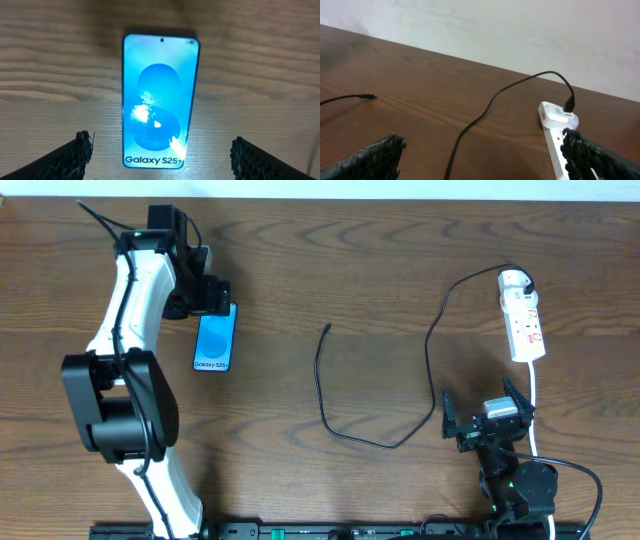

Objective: Plug charger to phone and switch on socket
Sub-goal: 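Raise the left arm and move the left gripper over the blue phone, then lower the left gripper and close it on the phone's bottom edge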

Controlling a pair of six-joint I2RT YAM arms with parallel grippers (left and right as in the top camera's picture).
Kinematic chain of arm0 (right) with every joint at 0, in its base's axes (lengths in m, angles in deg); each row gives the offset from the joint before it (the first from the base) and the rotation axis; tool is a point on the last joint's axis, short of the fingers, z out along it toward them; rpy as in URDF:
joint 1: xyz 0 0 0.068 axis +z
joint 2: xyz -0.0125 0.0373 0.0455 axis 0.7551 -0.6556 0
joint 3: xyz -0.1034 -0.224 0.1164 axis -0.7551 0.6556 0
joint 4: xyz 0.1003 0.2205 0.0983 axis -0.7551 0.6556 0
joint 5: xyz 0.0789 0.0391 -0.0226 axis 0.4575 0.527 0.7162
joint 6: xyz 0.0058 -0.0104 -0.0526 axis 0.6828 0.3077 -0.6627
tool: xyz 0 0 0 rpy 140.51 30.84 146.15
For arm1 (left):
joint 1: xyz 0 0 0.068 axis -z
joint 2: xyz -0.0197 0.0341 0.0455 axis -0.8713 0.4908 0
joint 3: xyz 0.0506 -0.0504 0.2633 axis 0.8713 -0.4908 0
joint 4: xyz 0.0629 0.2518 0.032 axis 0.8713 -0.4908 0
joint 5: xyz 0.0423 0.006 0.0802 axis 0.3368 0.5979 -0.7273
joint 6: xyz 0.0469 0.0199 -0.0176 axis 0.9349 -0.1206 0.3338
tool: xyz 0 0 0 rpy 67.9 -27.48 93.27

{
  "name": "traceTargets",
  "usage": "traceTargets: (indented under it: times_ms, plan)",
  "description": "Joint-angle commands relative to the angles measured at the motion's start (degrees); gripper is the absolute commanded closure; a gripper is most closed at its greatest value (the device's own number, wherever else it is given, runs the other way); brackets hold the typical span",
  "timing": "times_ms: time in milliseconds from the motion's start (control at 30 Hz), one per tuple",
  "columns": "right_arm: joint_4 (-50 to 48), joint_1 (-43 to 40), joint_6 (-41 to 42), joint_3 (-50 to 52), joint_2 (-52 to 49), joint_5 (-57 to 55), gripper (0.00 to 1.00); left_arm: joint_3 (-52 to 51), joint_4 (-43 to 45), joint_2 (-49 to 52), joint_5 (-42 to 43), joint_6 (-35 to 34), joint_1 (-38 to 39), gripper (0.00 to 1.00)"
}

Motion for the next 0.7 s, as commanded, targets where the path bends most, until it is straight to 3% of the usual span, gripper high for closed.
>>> traceTargets:
  times_ms: [0, 667]
  plan:
    - [0.17, -0.35, 0.61, 0.13, 0.31, -0.07, 0.01, -0.31, -0.81, 1.38, -0.74, -0.87, 0.04, 0.10]
    - [0.17, -0.35, 0.59, 0.13, 0.31, -0.04, 0.01, -2.05, 1.68, 3.61, -2.73, -5.66, 0.04, 0.10]
